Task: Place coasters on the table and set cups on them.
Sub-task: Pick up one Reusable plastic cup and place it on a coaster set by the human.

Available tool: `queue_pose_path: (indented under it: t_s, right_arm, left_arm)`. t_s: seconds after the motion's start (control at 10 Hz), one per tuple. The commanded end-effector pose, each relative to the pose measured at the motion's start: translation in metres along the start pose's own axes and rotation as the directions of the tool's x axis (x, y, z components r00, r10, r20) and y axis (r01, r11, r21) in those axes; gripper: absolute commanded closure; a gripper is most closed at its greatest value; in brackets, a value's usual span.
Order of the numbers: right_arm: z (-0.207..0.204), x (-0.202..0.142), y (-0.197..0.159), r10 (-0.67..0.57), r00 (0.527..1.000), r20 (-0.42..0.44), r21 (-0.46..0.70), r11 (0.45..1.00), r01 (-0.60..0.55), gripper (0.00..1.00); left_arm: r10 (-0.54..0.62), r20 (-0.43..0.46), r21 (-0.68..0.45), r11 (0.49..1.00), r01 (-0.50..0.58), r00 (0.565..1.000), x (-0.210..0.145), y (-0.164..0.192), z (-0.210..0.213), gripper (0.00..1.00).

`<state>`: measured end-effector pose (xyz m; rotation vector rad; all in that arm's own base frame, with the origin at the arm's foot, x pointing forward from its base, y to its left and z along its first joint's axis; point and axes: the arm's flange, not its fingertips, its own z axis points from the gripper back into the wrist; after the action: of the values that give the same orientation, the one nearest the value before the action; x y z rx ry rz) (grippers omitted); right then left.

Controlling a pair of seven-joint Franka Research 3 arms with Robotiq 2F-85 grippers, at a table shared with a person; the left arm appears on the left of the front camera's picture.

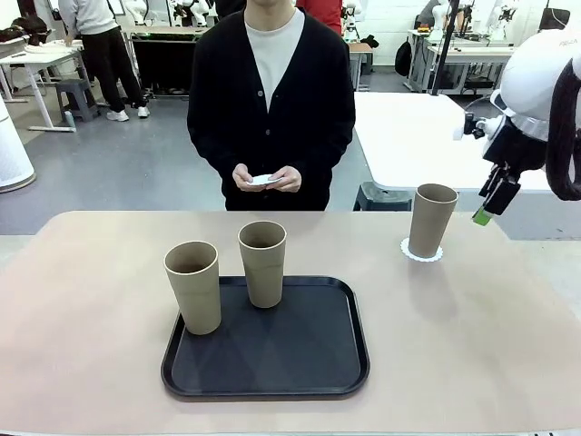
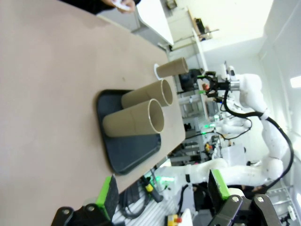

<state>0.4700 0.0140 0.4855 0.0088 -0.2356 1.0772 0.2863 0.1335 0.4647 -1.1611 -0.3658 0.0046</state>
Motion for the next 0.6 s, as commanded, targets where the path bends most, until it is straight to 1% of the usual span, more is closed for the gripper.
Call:
queue_pose_path:
  t_s: [0.0, 0.1, 0.2, 0.5]
  right_arm:
    - [0.012, 0.007, 0.017, -0.101, 0.993, -0.053, -0.073, 0.993, 0.097, 0.00]
    - [0.017, 0.009, 0.015, -0.147, 0.989, -0.010, -0.010, 0.989, 0.147, 0.00]
    - [0.011, 0.006, 0.006, -0.042, 0.999, -0.021, -0.038, 0.998, 0.041, 0.00]
    - [0.011, 0.006, 0.006, -0.042, 0.999, -0.021, -0.038, 0.998, 0.041, 0.00]
  left_arm:
    - [-0.007, 0.006, -0.009, 1.000, 0.007, 1.000, 0.000, 0.000, 0.002, 0.00]
    - [-0.007, 0.006, -0.009, 1.000, 0.007, 1.000, 0.000, 0.000, 0.002, 0.00]
    - [-0.007, 0.006, -0.009, 1.000, 0.007, 1.000, 0.000, 0.000, 0.002, 0.00]
    - [-0.007, 0.006, -0.009, 1.000, 0.007, 1.000, 0.000, 0.000, 0.002, 0.00]
